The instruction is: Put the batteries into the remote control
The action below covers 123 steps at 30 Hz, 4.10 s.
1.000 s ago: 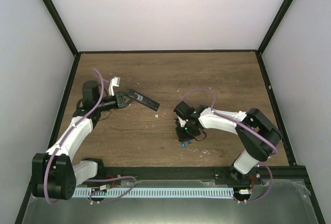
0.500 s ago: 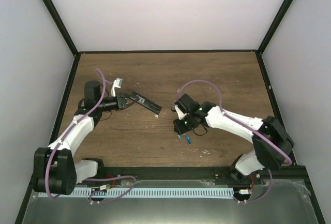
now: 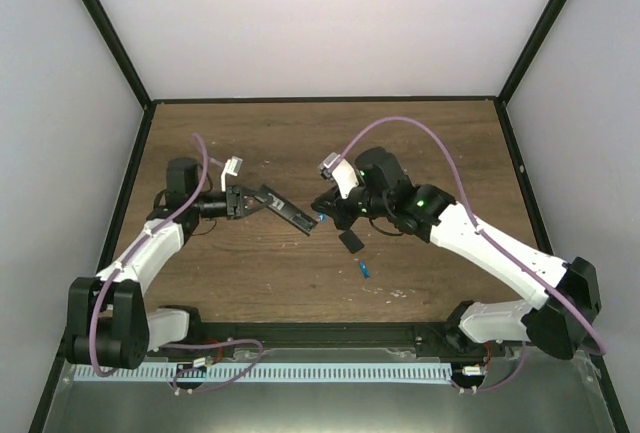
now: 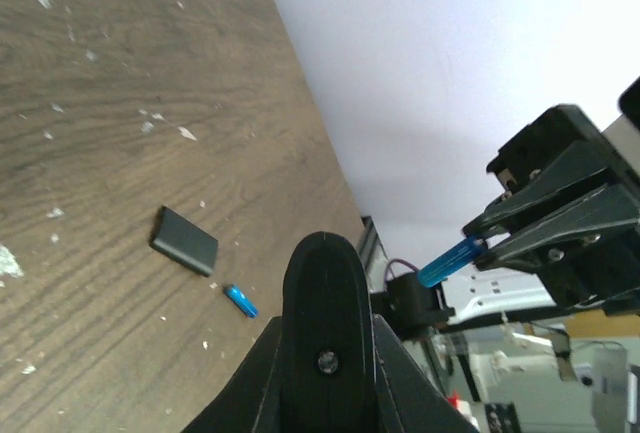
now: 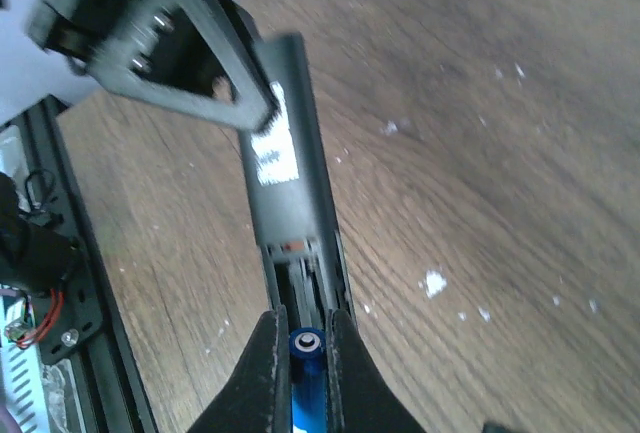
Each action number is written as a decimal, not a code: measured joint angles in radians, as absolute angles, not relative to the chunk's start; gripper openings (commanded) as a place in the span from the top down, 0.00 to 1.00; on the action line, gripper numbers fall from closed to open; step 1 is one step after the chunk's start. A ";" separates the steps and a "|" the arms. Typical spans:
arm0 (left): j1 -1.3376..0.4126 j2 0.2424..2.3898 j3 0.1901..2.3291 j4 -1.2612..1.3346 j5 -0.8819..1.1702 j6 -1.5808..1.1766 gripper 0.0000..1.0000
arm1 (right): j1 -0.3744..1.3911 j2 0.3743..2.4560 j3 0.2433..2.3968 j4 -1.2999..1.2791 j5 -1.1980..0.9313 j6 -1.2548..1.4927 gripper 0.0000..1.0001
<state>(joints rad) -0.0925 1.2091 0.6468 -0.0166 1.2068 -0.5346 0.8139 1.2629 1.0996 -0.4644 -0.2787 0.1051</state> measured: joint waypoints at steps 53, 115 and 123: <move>-0.146 1.220 0.680 0.216 1.383 -0.782 1.00 | 0.815 1.277 1.013 -0.286 -0.571 -0.078 0.84; -0.150 1.209 0.676 0.260 1.433 -0.846 1.00 | 0.682 1.433 1.211 -0.470 -0.866 0.429 0.31; -0.150 1.209 0.677 0.258 1.435 -0.842 1.00 | 0.682 1.454 1.211 -0.476 -0.945 0.434 0.40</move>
<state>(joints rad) -0.1497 1.2087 0.6765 0.2577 1.4349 -0.8417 0.6819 1.4544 1.2114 -0.4755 -0.9451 0.4339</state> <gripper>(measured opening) 0.154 0.625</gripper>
